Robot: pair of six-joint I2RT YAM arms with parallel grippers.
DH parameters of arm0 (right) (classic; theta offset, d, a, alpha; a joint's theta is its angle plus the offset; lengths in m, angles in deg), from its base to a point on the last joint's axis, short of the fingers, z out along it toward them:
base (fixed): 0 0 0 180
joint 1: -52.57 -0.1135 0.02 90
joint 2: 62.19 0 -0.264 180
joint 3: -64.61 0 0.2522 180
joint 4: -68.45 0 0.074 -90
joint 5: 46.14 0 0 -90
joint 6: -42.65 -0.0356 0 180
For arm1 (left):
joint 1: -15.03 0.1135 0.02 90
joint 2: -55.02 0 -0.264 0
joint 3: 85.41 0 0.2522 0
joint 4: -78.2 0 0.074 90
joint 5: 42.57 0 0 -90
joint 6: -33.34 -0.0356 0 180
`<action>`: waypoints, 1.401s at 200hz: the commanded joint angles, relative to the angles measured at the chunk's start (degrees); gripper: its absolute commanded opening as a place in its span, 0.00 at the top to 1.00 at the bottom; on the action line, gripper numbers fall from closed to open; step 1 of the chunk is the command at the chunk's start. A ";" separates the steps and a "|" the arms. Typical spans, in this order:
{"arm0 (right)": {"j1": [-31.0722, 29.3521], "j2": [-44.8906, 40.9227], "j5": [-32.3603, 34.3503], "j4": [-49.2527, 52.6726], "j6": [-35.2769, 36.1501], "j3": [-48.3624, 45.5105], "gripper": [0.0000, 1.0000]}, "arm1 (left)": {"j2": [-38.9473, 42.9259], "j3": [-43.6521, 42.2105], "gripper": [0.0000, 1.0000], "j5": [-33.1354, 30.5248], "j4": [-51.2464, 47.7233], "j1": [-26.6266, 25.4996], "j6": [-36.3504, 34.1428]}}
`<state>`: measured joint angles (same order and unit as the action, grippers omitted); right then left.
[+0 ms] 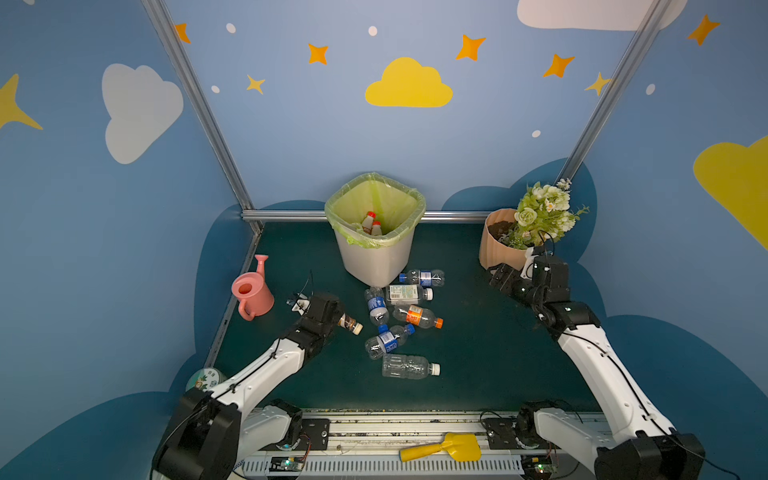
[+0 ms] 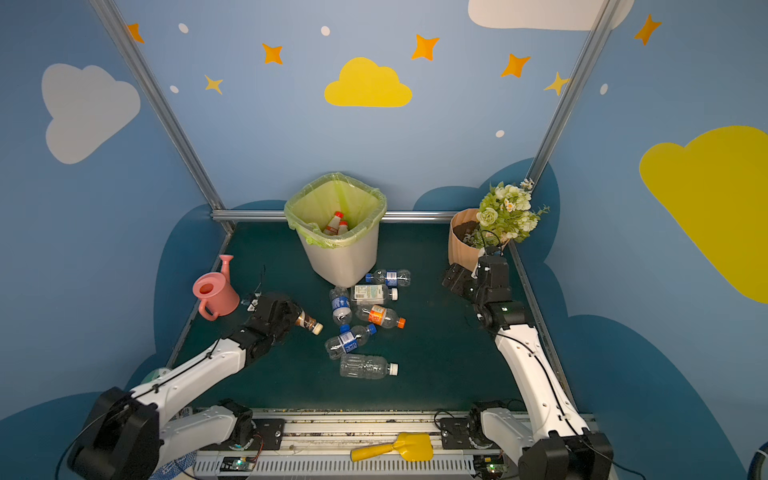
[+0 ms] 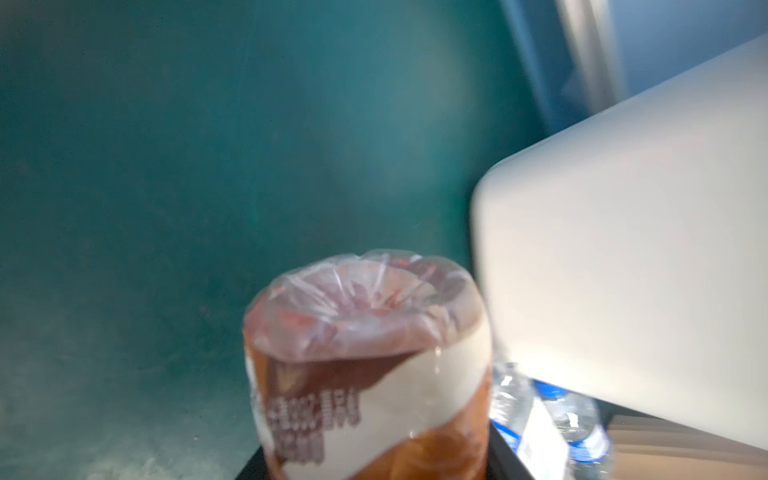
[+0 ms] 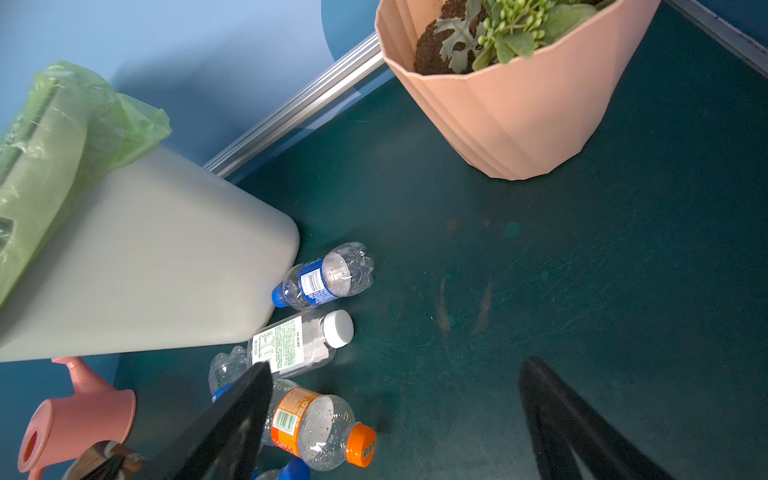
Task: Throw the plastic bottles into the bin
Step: 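Grasp the Nescafe bottle with the left gripper and lift it, then swing the Nescafe bottle over the bin and open the left gripper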
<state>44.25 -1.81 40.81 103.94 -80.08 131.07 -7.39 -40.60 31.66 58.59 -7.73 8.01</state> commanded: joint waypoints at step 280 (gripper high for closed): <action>0.23 -7.46 -2.60 -0.53 -3.60 -3.28 0.10 | -3.21 54.55 0.00 6.38 3.22 -4.18 -62.06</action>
<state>44.34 -10.69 39.82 104.05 -83.58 127.90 -16.70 19.40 40.77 56.23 -11.58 -53.23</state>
